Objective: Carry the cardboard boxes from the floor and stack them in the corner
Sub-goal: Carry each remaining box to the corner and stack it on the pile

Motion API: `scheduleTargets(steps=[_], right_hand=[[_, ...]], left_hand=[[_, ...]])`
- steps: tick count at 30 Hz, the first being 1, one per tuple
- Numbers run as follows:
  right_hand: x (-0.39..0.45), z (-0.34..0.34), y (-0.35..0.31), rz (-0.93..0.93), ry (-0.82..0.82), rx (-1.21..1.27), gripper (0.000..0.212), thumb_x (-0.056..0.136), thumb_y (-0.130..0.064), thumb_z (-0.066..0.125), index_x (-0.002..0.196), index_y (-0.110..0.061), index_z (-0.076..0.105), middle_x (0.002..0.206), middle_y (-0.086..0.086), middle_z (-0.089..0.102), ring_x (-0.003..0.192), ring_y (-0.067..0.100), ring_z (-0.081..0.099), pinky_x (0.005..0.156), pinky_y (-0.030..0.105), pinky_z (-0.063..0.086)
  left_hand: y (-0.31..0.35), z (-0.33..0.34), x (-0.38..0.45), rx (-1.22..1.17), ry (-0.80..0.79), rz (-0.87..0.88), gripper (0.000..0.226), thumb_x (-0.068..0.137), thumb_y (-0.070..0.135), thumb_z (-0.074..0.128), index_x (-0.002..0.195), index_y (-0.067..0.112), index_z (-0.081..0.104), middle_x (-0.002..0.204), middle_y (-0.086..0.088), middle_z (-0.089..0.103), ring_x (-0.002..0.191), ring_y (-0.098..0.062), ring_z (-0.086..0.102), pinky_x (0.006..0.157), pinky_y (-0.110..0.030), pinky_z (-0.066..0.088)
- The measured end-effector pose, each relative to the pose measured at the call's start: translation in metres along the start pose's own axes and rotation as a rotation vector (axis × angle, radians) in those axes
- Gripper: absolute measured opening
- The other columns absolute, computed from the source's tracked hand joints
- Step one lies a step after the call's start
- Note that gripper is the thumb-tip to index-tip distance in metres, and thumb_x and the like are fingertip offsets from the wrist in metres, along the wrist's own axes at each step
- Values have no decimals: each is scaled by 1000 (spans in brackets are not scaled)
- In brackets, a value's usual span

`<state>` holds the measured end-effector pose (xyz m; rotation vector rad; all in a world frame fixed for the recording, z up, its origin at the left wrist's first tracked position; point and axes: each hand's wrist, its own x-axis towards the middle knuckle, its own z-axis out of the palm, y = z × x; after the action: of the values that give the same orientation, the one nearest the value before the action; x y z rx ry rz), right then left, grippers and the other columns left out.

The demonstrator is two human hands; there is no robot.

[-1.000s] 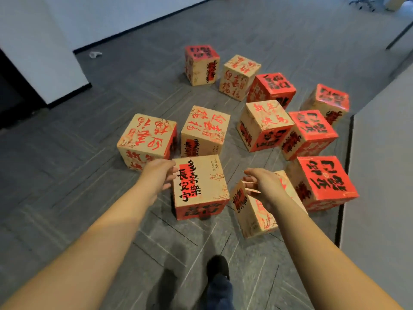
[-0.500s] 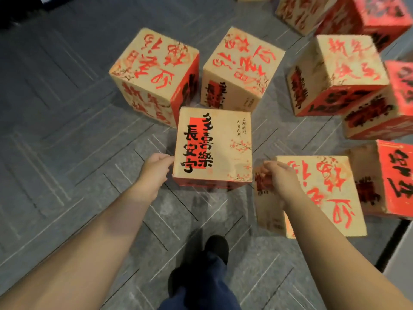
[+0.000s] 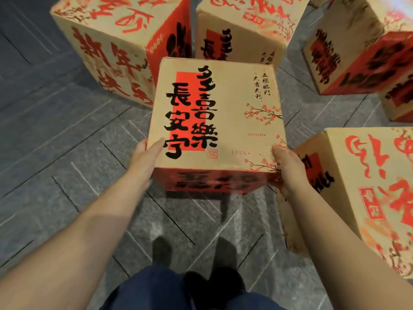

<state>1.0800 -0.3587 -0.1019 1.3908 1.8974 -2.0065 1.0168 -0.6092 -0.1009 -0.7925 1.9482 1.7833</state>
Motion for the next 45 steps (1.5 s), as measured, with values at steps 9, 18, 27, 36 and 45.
scheduleTargets(steps=[9,18,27,36,45], right_hand=[[-15,5,-28,-37,-33,103,4,89,-15,57,88,-19,57,90,3,65,77,18,61,73,35,50],[-149,-22,-172,-46,-98,118,3,91,-15,54,91,-15,57,79,2,64,56,10,62,45,17,48],[-309,-55,-318,-139,-136,33,4,89,-20,57,86,-22,58,98,5,66,80,20,62,70,32,49],[-407,-42,-381,-212,-273,9,18,90,-18,55,108,-13,54,83,-1,64,67,14,60,61,30,50],[-451,-1,-427,-316,-560,-110,8,91,-13,53,88,-19,56,80,-2,64,62,10,63,65,29,49]], left_hand=[[19,-5,-17,-111,71,-13,26,93,20,54,119,18,52,80,4,61,66,-10,56,39,-14,43],[163,-47,-157,-94,112,-11,33,92,24,56,124,17,51,85,4,62,73,-12,59,77,-39,51],[300,-104,-317,-206,138,51,19,91,21,56,110,21,53,82,3,62,70,-13,57,62,-30,46],[341,-168,-405,-305,229,153,18,90,22,57,108,21,53,83,3,62,70,-13,57,64,-30,44],[345,-210,-472,-470,456,208,25,90,24,58,115,20,55,93,-3,66,87,-23,63,78,-39,50]])
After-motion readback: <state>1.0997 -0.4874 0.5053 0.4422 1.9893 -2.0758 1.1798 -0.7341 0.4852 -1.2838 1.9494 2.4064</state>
